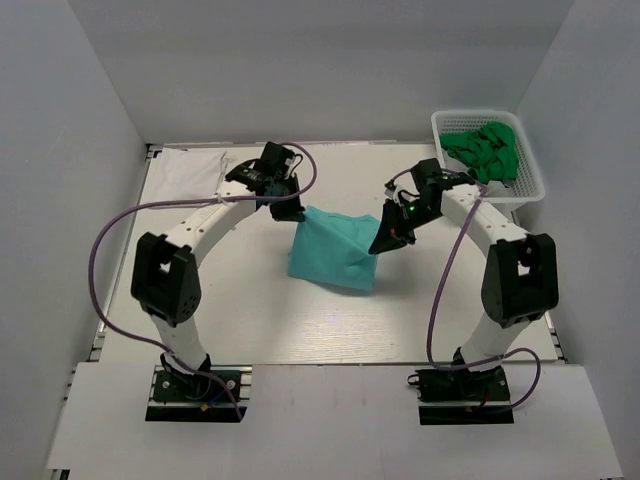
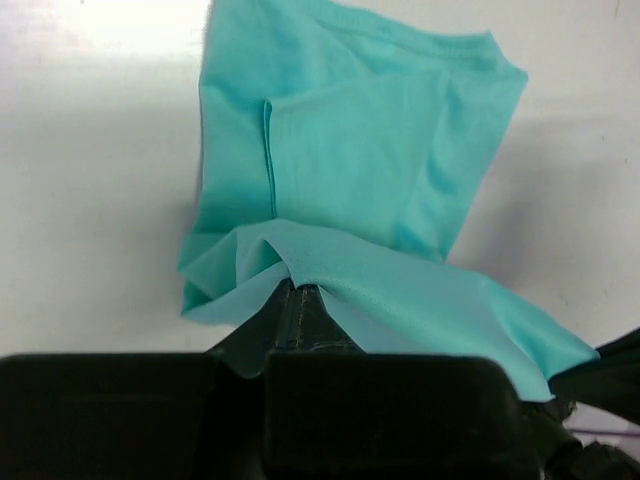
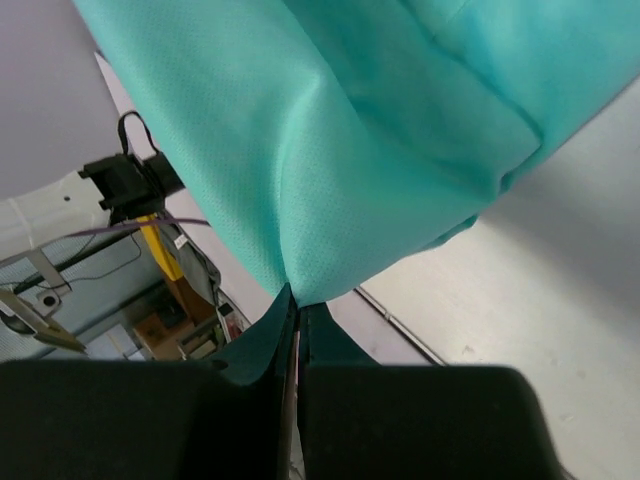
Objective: Fold and stack the t-shirts
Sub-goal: Fold the long partially folded tshirt into a neat square, then smooth out wrinkles on the folded tshirt, then put the neatly folded tshirt into the corner of the board with the left arm
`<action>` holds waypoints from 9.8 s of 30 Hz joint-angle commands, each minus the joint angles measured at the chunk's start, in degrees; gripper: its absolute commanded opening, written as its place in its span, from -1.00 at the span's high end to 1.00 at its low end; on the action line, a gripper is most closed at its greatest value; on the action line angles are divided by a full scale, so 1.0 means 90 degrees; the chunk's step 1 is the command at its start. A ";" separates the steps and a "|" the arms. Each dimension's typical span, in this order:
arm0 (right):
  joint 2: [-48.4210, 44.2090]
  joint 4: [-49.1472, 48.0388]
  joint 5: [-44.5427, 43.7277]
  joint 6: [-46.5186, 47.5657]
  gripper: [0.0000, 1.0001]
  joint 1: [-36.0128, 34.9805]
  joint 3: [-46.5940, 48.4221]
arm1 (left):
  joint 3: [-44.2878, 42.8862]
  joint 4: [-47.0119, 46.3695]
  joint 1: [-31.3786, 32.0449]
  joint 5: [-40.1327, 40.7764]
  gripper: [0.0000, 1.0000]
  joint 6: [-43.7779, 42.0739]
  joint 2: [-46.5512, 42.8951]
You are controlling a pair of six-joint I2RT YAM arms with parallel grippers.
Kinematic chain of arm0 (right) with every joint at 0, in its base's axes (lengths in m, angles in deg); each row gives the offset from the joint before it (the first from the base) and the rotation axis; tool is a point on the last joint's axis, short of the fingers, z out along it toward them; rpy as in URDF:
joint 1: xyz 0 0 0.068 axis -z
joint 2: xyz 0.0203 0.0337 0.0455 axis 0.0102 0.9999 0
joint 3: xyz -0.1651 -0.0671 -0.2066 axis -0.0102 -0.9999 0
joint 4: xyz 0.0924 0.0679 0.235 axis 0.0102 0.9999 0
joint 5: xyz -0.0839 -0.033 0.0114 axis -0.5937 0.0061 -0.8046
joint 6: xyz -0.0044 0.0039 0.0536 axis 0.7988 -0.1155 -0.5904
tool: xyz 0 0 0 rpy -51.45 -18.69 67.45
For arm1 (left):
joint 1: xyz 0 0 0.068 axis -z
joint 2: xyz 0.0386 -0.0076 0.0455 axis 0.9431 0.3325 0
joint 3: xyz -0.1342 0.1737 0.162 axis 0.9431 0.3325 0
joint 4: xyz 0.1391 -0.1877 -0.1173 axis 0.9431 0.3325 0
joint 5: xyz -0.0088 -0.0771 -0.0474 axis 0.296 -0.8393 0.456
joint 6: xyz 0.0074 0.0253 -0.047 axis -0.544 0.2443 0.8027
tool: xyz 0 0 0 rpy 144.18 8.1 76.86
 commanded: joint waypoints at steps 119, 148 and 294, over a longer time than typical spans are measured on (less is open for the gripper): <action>-0.1333 -0.2332 -0.3153 -0.1939 0.94 -0.0900 -0.2759 | 0.2151 -0.1137 0.0618 -0.1769 1.00 -0.1380 -0.0144; -0.2935 -0.0603 -0.1823 -0.0816 1.00 -0.0802 -0.1285 | 0.1117 -0.0160 0.0491 -0.1575 1.00 -0.1273 -0.2381; -0.0933 -0.1873 -0.3807 -0.1548 -0.81 0.1044 -0.0220 | -0.3414 0.0318 -0.3932 -0.3049 1.00 -0.5853 0.2092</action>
